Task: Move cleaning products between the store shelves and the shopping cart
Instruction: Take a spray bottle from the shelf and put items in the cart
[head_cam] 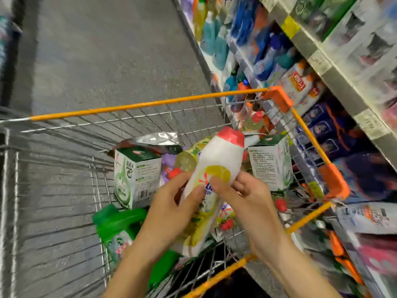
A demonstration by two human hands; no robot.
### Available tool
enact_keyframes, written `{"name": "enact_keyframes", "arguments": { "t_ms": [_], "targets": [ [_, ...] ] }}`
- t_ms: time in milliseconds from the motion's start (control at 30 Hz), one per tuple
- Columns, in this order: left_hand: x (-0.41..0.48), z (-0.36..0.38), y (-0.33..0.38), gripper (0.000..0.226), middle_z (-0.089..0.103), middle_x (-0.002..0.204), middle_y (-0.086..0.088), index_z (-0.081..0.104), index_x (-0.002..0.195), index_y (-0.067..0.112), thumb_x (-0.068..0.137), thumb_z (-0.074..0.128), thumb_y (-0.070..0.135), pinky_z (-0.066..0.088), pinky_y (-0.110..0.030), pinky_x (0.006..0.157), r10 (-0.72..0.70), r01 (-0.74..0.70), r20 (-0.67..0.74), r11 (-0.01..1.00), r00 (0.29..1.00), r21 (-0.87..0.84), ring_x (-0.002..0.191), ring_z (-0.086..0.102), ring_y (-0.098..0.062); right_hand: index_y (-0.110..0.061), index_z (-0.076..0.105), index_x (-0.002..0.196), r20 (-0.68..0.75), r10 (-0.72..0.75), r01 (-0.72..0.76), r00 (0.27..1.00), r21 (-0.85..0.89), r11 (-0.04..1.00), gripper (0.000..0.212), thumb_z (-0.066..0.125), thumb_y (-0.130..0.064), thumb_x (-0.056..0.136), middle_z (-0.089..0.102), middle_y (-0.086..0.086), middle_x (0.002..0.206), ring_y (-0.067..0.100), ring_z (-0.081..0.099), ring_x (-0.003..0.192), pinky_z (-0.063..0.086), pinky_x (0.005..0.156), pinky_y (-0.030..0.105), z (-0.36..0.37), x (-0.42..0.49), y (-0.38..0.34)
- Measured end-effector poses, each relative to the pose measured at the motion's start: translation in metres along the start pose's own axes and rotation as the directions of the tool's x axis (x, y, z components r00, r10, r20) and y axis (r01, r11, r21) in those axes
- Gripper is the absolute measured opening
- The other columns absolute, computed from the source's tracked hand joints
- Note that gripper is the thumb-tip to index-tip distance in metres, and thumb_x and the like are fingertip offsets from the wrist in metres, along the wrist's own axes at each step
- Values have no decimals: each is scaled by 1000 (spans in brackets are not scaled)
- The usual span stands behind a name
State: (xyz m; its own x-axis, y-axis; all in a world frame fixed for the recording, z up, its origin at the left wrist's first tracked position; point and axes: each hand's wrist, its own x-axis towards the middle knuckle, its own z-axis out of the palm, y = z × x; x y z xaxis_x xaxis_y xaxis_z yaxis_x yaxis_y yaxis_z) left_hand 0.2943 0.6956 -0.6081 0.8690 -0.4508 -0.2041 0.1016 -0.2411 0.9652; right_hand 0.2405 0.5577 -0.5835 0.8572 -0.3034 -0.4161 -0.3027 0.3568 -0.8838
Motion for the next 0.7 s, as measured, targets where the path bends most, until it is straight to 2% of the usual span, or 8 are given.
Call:
{"name": "enact_keyframes", "arguments": {
  "t_ms": [100, 167, 233, 300, 400, 500, 633, 700],
  "targets": [
    [-15, 14, 20, 21, 73, 96, 17, 67, 100, 33, 81, 57, 32, 49, -12, 74, 34, -36, -32, 996, 999, -86, 88, 66, 2, -11, 69, 103, -62, -128, 125, 990, -42, 991, 16, 66, -10, 86, 75, 0, 93, 7, 70, 84, 50, 67, 12, 1, -28, -12],
    [-22, 24, 35, 18, 75, 91, 14, 67, 100, 27, 83, 60, 25, 51, -12, 71, 51, -54, -19, 984, 998, -172, 82, 67, 1, -13, 68, 104, -85, -178, 175, 980, -51, 983, 18, 65, -6, 88, 75, -2, 93, 4, 69, 83, 50, 67, 12, -2, -45, -20],
    [-30, 35, 51, 14, 76, 83, 8, 66, 98, 19, 90, 61, 8, 53, -14, 65, 17, -9, 24, 952, 1000, -305, 74, 68, -1, -16, 67, 111, -84, -224, 217, 971, -87, 972, 24, 64, -5, 90, 74, -3, 97, 5, 69, 88, 51, 69, 14, -7, -63, -27],
    [-37, 46, 65, 15, 76, 84, 4, 65, 99, 14, 91, 60, 4, 54, -16, 67, 36, -11, 61, 930, 997, -368, 76, 70, -5, -20, 64, 117, -120, -285, 271, 951, -124, 955, 30, 66, -7, 90, 73, -2, 105, 9, 69, 95, 54, 74, 20, -15, -81, -34],
    [-47, 67, 84, 33, 75, 100, -4, 64, 111, 12, 79, 64, 19, 57, -28, 79, 106, -38, 162, 925, 981, -378, 91, 71, -16, -19, 64, 116, -214, -361, 347, 908, -99, 933, 33, 66, -3, 87, 74, -4, 101, 6, 69, 93, 53, 70, 16, -32, -110, -49],
    [-58, 90, 109, 35, 75, 101, 5, 64, 110, 15, 76, 65, 24, 55, -21, 77, 178, -82, 266, 938, 947, -337, 93, 70, -9, -15, 63, 115, -282, -401, 401, 872, -60, 914, 36, 63, 3, 84, 76, -10, 94, 1, 70, 85, 51, 66, 11, -54, -142, -67],
    [-78, 130, 150, 44, 74, 102, 7, 71, 106, 22, 70, 64, 46, 52, -17, 75, 292, -199, 381, 943, 877, -266, 93, 69, -6, -16, 64, 117, -388, -465, 463, 796, -104, 880, 40, 67, -14, 77, 75, -5, 103, 9, 70, 95, 52, 72, 15, -89, -189, -88],
    [-90, 156, 171, 41, 74, 101, 6, 70, 104, 32, 68, 63, 49, 52, -18, 75, 341, -238, 435, 932, 833, -273, 94, 69, -7, -22, 66, 113, -457, -494, 498, 740, -121, 859, 43, 69, -20, 70, 75, -7, 100, 6, 70, 92, 52, 71, 15, -110, -214, -98]
  ]
}}
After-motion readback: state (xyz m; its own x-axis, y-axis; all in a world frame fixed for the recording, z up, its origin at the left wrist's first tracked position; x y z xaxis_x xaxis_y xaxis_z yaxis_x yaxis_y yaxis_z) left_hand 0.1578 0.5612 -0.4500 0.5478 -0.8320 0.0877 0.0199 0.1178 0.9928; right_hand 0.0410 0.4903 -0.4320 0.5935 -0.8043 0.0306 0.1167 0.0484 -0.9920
